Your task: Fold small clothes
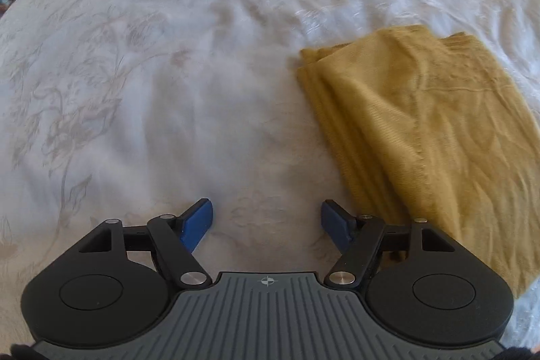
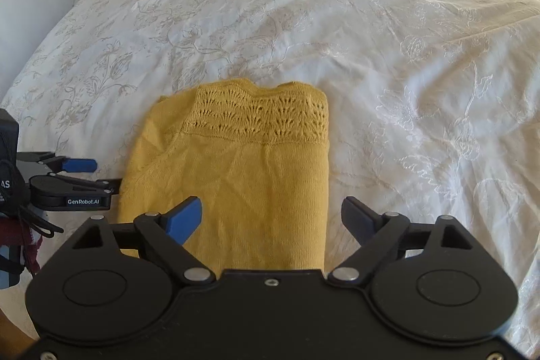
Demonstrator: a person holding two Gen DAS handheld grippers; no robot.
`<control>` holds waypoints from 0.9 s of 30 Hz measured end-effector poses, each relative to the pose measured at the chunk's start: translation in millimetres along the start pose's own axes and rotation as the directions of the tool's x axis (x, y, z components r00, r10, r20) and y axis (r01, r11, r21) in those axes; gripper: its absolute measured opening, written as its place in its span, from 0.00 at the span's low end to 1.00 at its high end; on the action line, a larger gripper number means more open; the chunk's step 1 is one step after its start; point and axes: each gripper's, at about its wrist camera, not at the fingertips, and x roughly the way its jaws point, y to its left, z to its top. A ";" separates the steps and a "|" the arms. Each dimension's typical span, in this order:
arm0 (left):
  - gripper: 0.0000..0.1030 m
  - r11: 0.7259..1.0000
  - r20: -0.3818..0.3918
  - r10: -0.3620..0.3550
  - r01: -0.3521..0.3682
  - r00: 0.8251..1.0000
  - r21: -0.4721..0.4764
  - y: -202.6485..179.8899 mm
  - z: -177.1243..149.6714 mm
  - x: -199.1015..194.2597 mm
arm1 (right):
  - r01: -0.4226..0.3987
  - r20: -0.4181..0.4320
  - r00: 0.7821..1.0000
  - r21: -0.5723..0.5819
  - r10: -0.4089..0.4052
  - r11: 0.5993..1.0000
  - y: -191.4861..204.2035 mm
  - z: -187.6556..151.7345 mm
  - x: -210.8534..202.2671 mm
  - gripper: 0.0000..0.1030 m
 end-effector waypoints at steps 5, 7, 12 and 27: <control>0.65 0.994 0.124 -0.025 0.038 0.992 -0.100 14.5 20.8 -38.2 | 0.015 0.004 1.000 -0.008 -0.015 1.000 -4.8 21.7 19.1 0.97; 0.67 0.992 0.184 -0.076 0.092 0.980 -0.081 3.5 36.6 -52.4 | 0.030 0.001 1.000 0.003 -0.030 1.000 -8.6 28.0 26.6 0.98; 0.74 0.980 0.162 -0.197 0.196 0.967 0.027 -42.7 69.3 -38.1 | 0.044 -0.025 0.999 0.016 -0.044 0.999 -15.8 39.9 45.8 0.99; 1.00 0.995 0.023 -0.084 0.083 0.996 0.056 -23.4 99.4 53.0 | 0.051 -0.141 0.989 -0.003 -0.051 0.999 -14.0 73.9 125.8 1.00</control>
